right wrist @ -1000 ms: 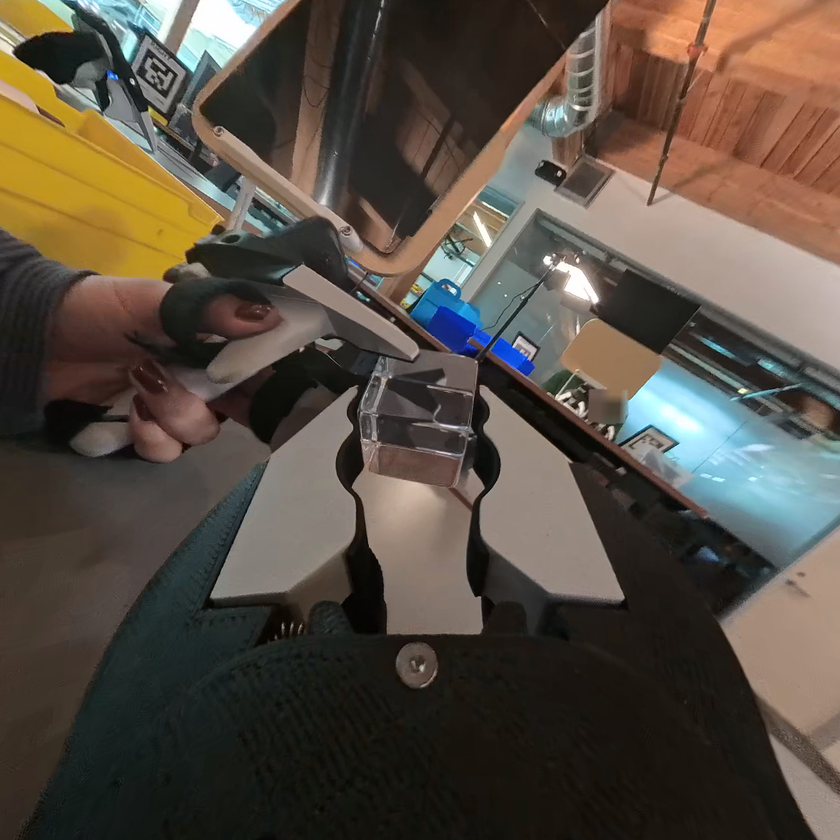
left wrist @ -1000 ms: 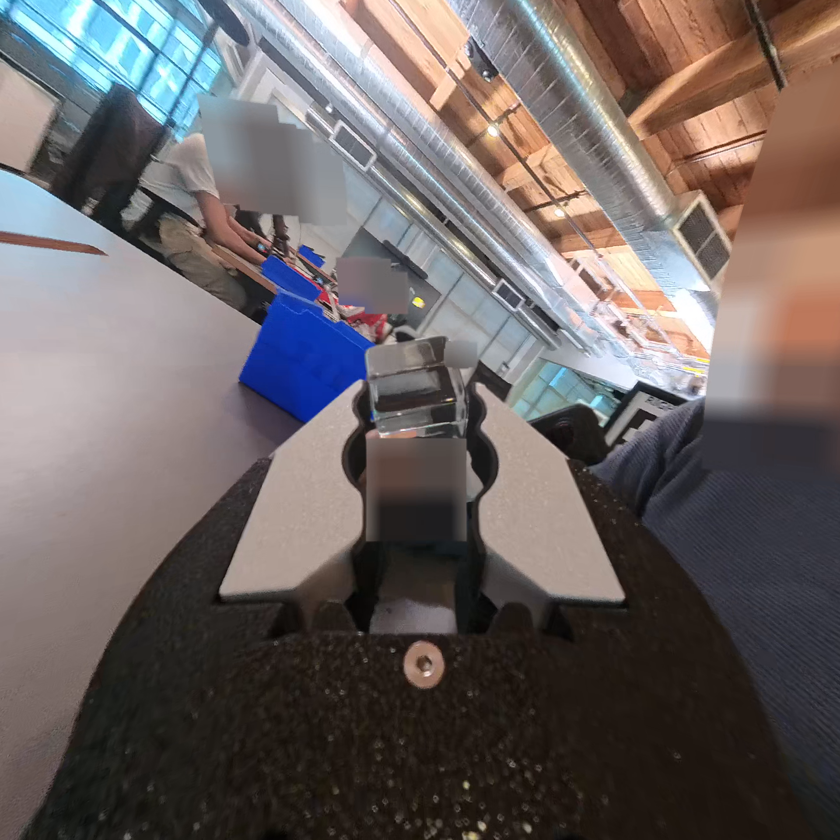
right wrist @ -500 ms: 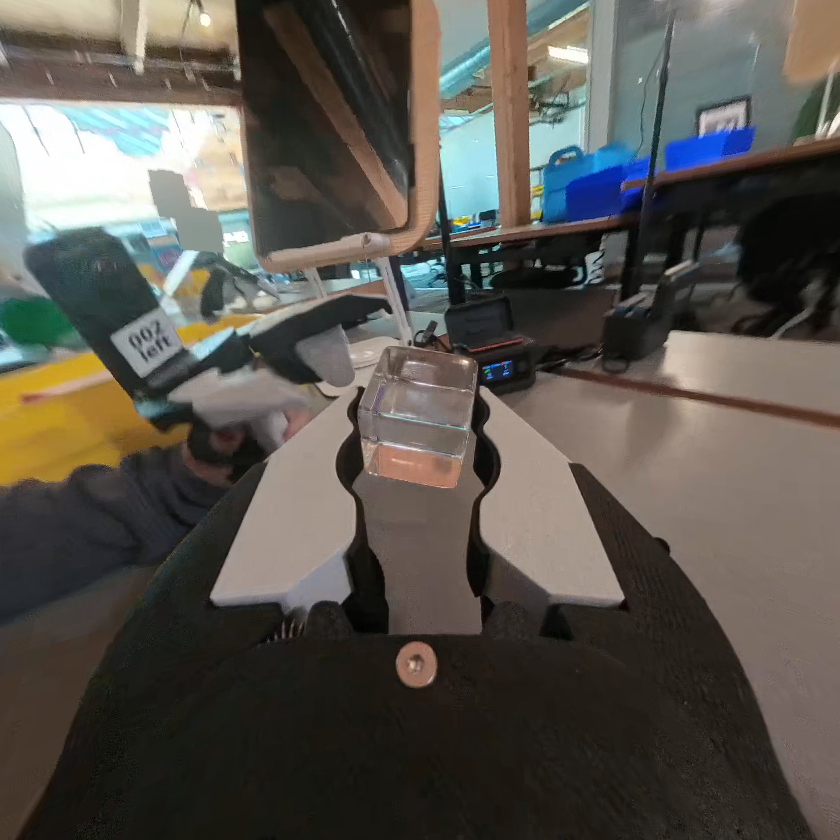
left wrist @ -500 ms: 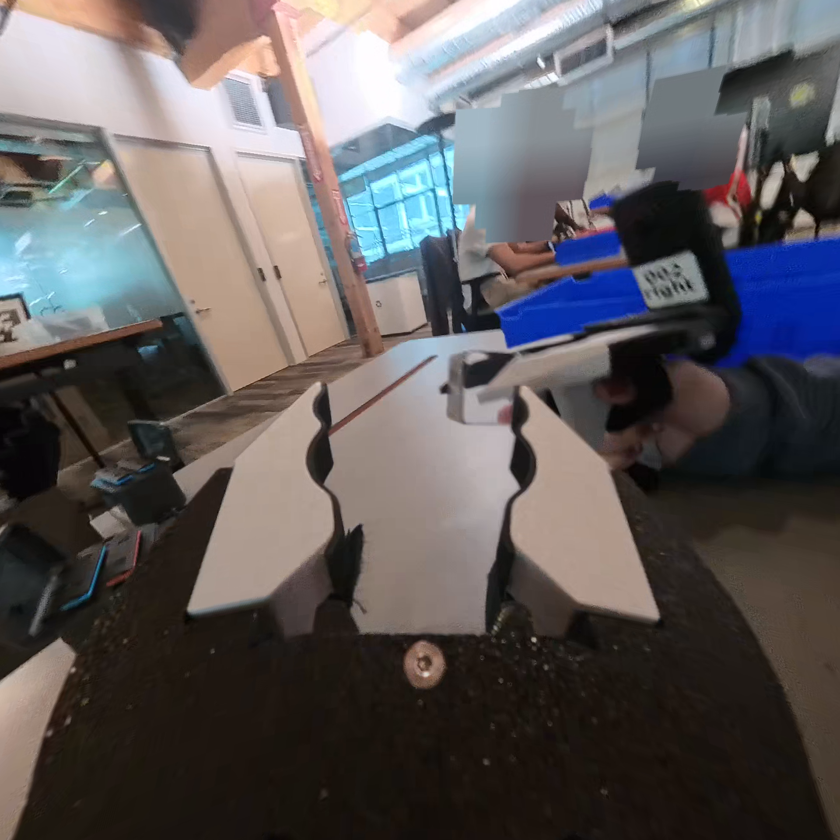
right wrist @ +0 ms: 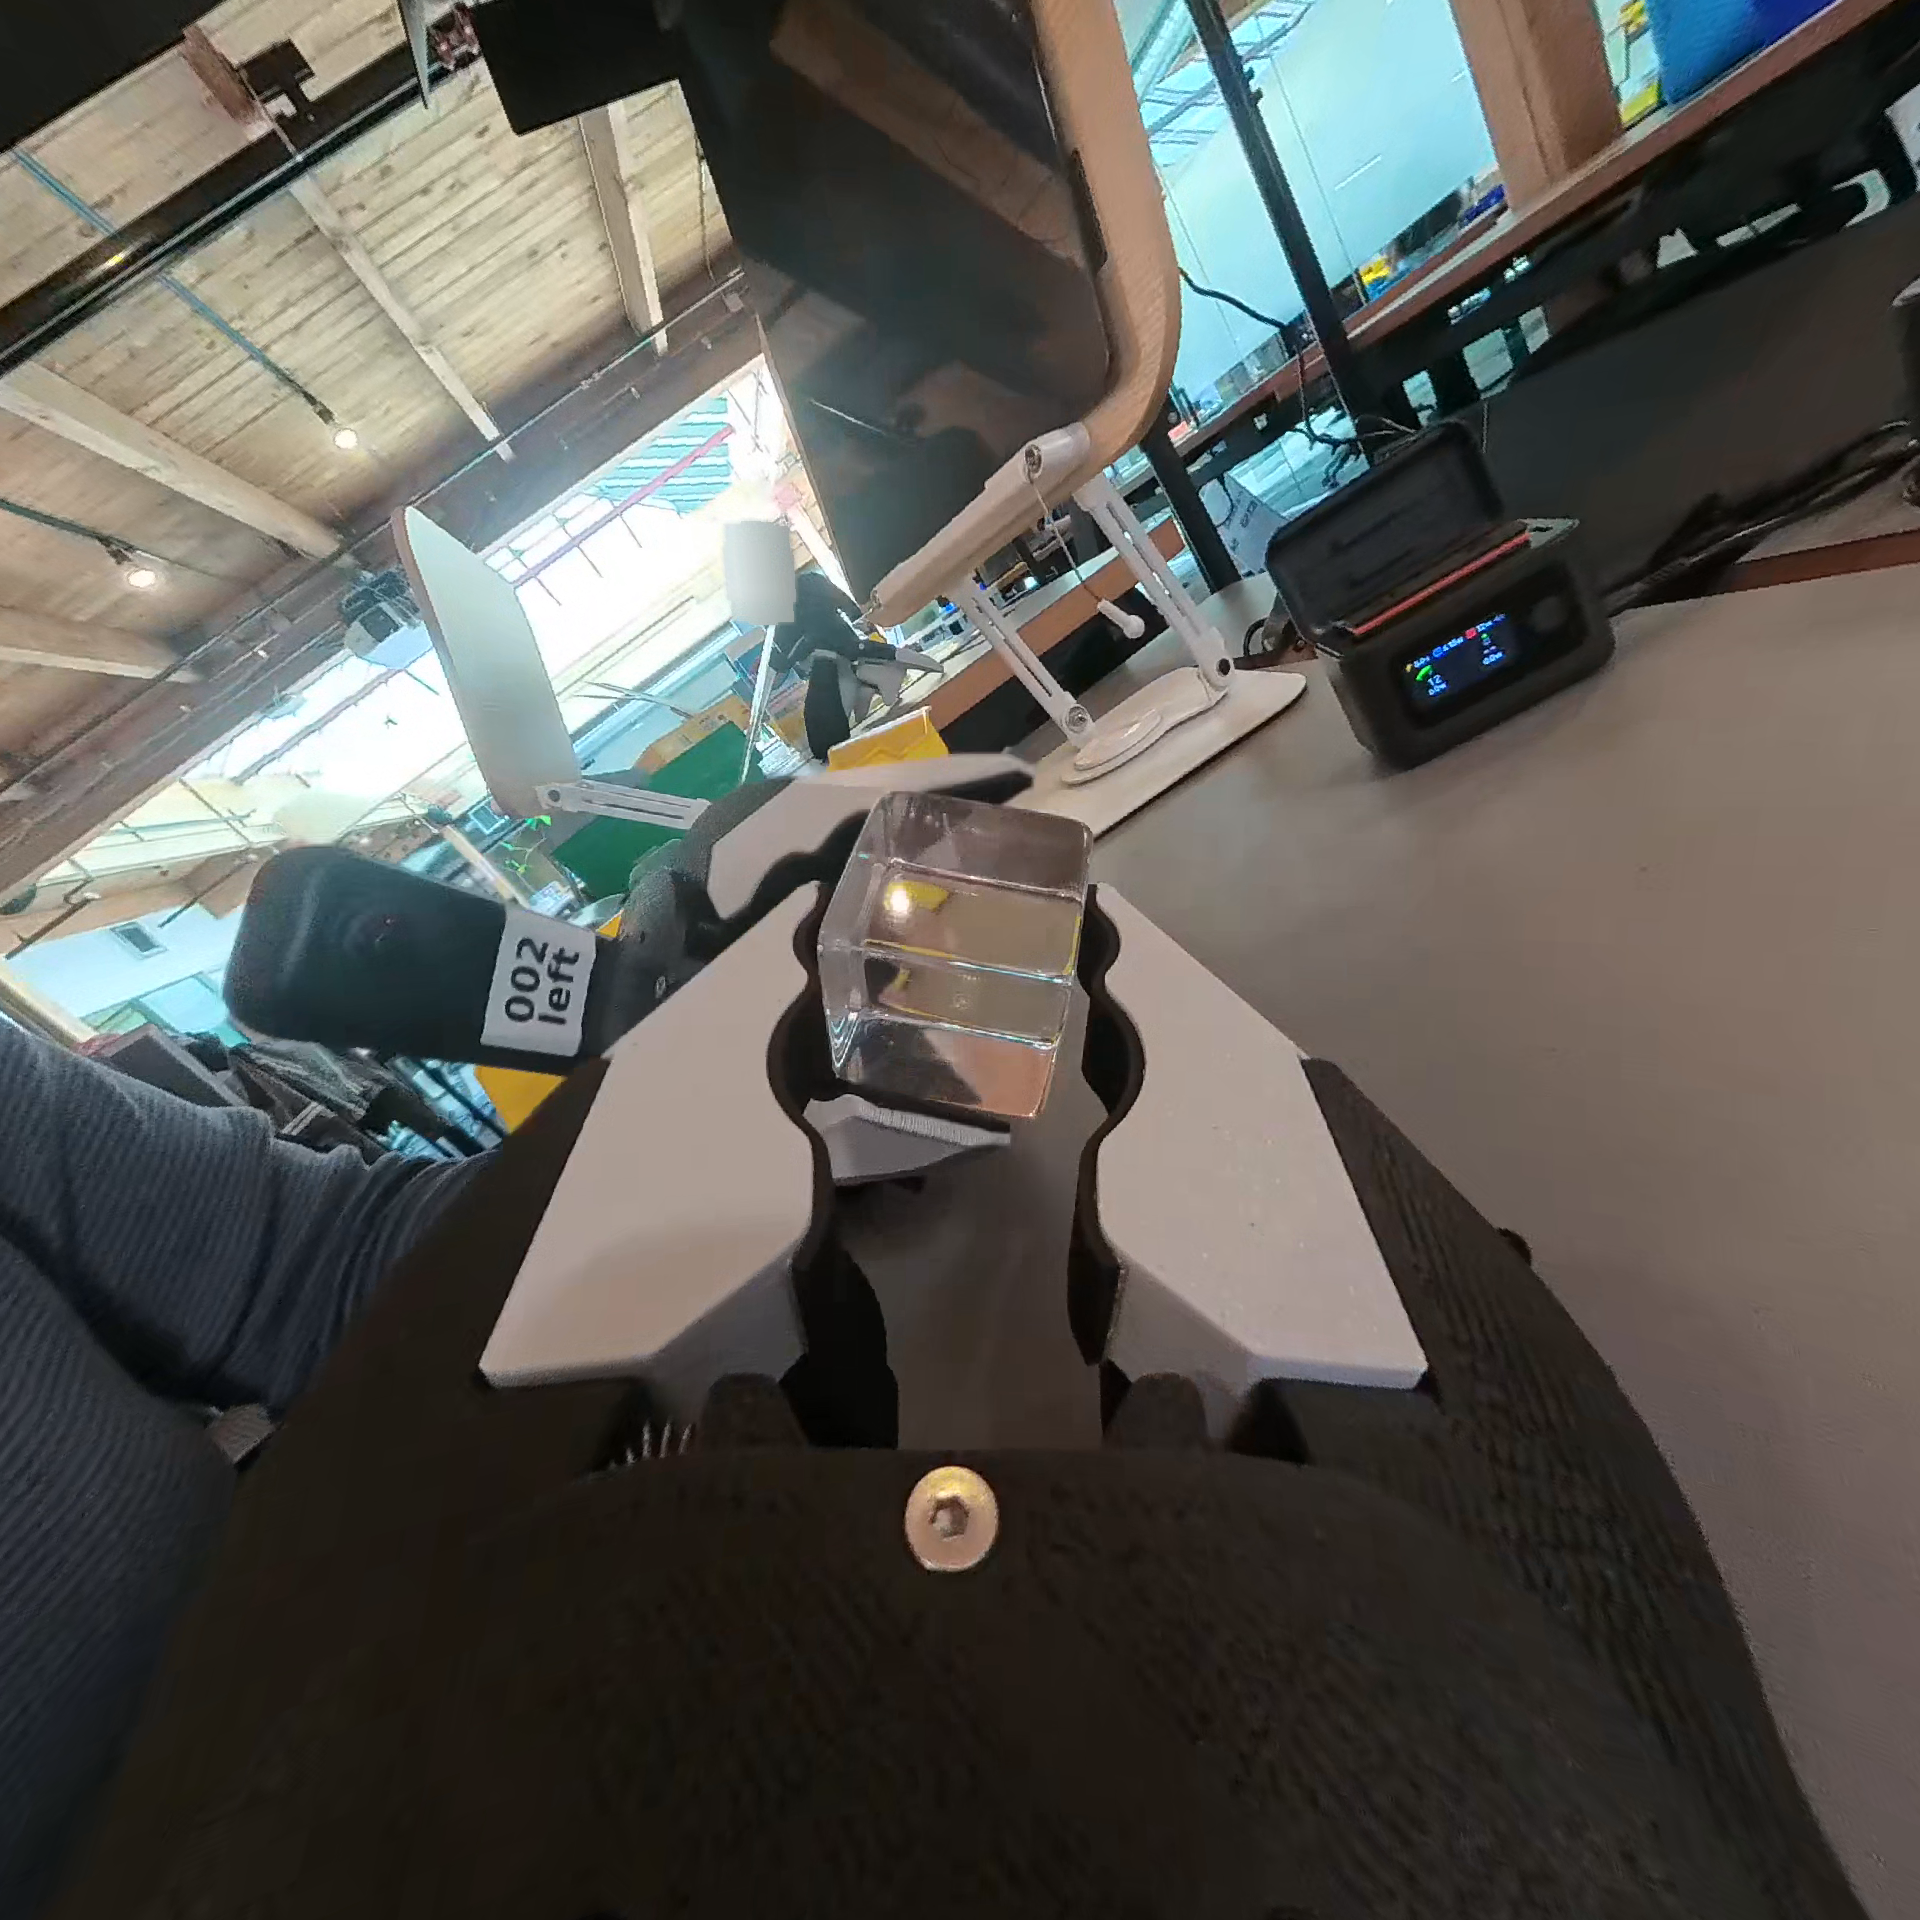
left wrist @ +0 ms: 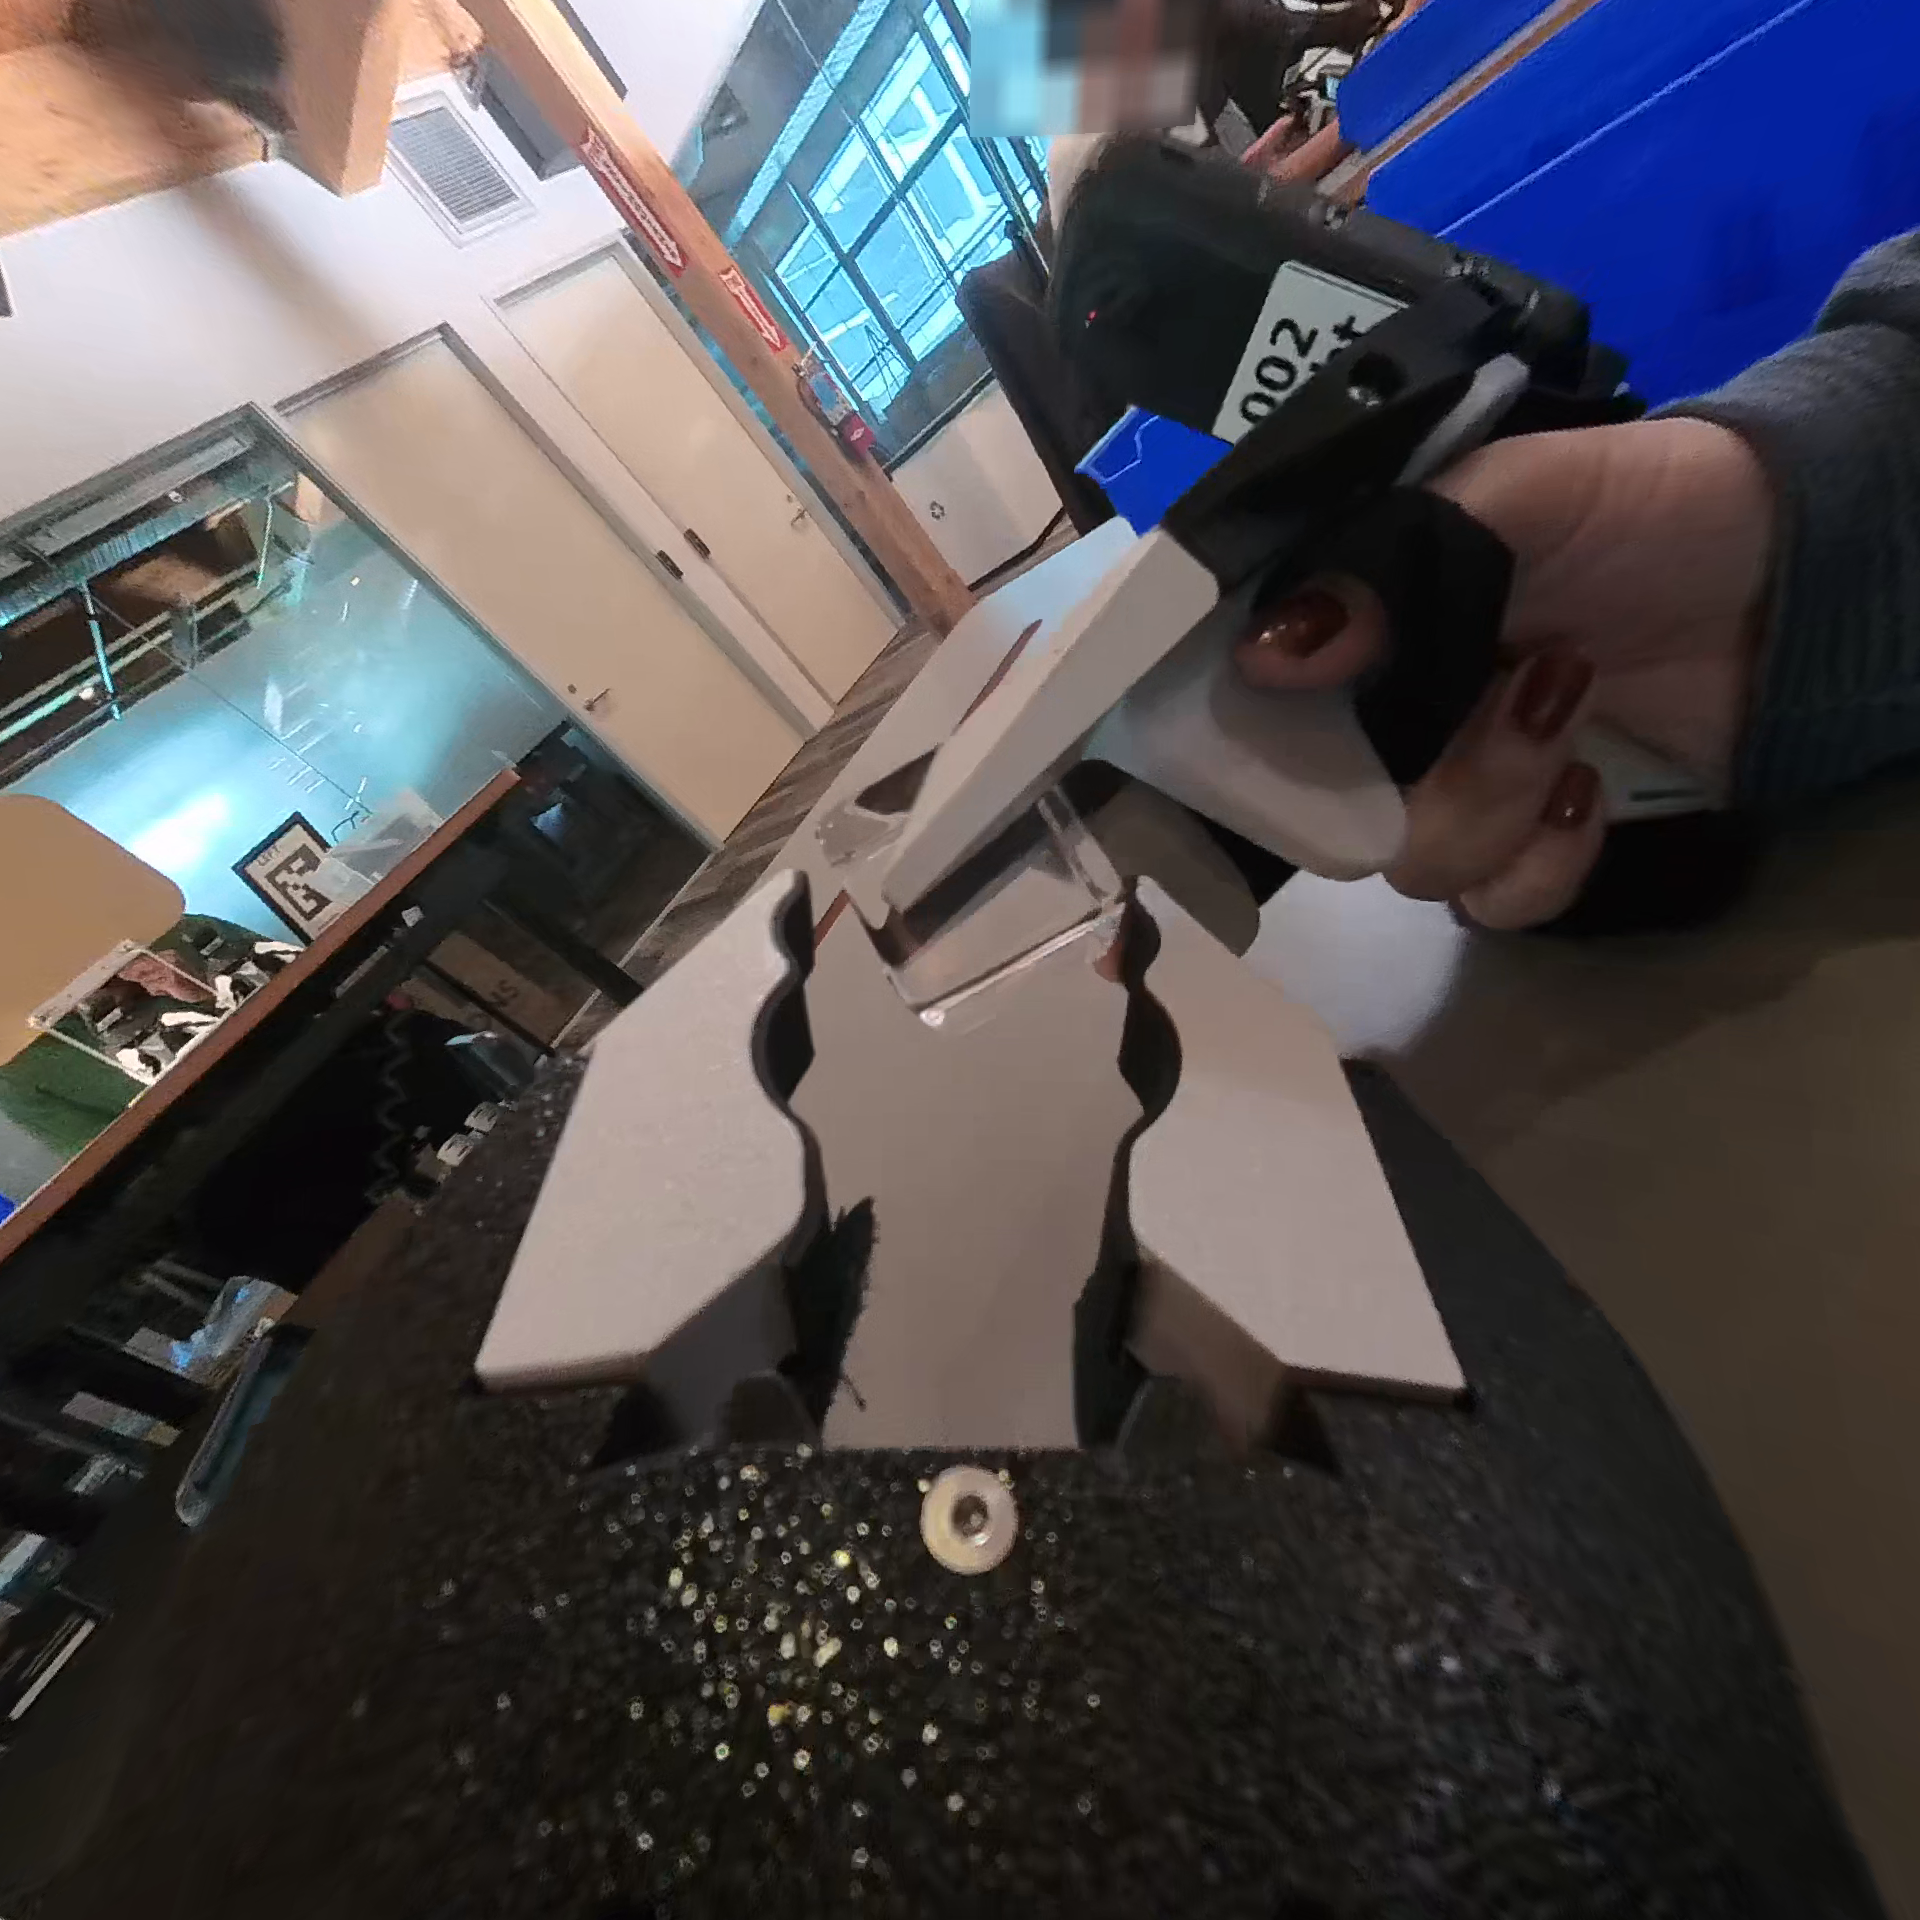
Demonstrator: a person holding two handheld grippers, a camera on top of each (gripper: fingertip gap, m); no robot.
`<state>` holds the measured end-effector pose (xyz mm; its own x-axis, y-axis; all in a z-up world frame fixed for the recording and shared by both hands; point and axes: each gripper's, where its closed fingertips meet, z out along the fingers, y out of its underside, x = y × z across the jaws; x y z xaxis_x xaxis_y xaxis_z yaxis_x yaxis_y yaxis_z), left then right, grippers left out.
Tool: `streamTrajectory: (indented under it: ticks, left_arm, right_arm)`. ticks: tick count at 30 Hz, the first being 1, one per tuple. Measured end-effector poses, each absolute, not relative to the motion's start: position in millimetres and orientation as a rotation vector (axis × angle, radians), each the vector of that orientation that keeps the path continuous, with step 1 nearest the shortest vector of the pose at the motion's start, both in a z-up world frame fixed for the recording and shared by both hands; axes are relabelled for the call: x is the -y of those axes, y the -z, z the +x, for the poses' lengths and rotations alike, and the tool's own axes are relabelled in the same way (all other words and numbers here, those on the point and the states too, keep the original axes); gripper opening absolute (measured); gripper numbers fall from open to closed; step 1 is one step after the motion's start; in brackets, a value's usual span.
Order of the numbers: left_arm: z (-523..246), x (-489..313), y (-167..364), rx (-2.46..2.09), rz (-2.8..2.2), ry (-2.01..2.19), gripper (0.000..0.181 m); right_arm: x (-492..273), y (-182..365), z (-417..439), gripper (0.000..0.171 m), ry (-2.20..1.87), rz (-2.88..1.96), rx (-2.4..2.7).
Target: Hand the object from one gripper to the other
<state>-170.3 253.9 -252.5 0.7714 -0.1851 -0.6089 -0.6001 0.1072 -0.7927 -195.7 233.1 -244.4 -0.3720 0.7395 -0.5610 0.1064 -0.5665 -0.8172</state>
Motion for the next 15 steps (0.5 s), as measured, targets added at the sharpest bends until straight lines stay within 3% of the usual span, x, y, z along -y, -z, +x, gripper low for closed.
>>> streamTrajectory:
  ticks: [9, 15]
  left_arm:
    - [-171, -258, 257, -0.6, -1.564, -0.209, 0.048]
    - [-194, -255, 241, -0.332, -1.532, 0.114, 0.048]
  right_arm:
    - [-241, 243, -197, 0.049, -1.986, -1.442, 1.069]
    - [-269, 229, -190, 0.072, -1.826, -1.353, 0.881]
